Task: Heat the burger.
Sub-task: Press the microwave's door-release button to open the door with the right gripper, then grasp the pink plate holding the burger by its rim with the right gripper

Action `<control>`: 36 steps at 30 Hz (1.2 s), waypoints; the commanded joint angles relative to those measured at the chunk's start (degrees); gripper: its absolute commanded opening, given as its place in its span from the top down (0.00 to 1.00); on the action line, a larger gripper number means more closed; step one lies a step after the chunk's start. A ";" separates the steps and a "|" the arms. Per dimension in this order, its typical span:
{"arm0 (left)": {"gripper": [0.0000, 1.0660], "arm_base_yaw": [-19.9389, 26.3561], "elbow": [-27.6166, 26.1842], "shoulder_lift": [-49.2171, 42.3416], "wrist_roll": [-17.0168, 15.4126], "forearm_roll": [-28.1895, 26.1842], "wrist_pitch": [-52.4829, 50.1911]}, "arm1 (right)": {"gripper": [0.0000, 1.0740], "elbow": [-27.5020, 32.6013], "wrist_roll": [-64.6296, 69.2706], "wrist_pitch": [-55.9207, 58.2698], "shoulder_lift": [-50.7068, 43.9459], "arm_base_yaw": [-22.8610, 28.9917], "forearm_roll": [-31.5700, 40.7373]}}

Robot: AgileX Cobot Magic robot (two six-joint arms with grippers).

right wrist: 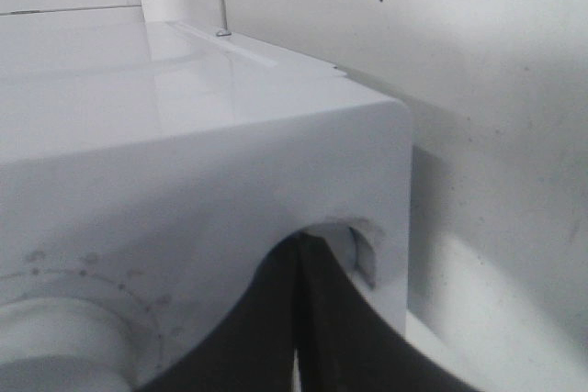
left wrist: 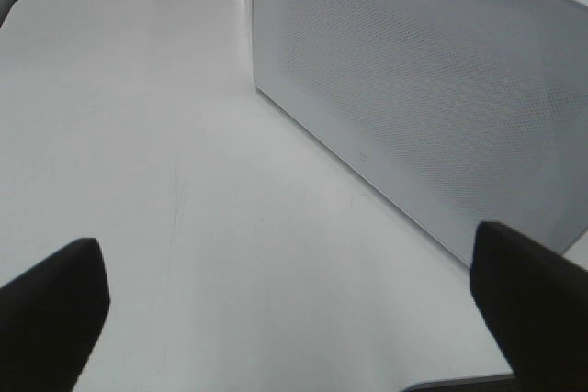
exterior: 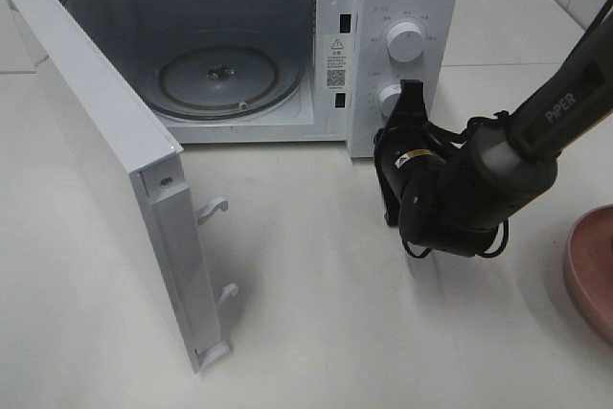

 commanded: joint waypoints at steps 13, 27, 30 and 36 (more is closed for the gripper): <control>0.05 0.17 0.17 -0.97 0.11 0.00 -0.86 | 0.99 4.13 -2.35 2.58 -5.39 4.98 0.86; 0.05 0.17 0.17 -0.97 0.11 0.00 -0.86 | 0.97 15.18 -19.02 13.46 -17.25 5.21 1.60; 0.05 0.17 0.17 -0.97 0.11 0.00 -0.86 | 0.97 16.50 -27.10 18.05 -20.86 5.16 1.60; 0.05 0.17 0.17 -0.97 0.11 0.00 -0.86 | 0.96 16.84 -41.08 27.90 -26.01 4.98 1.60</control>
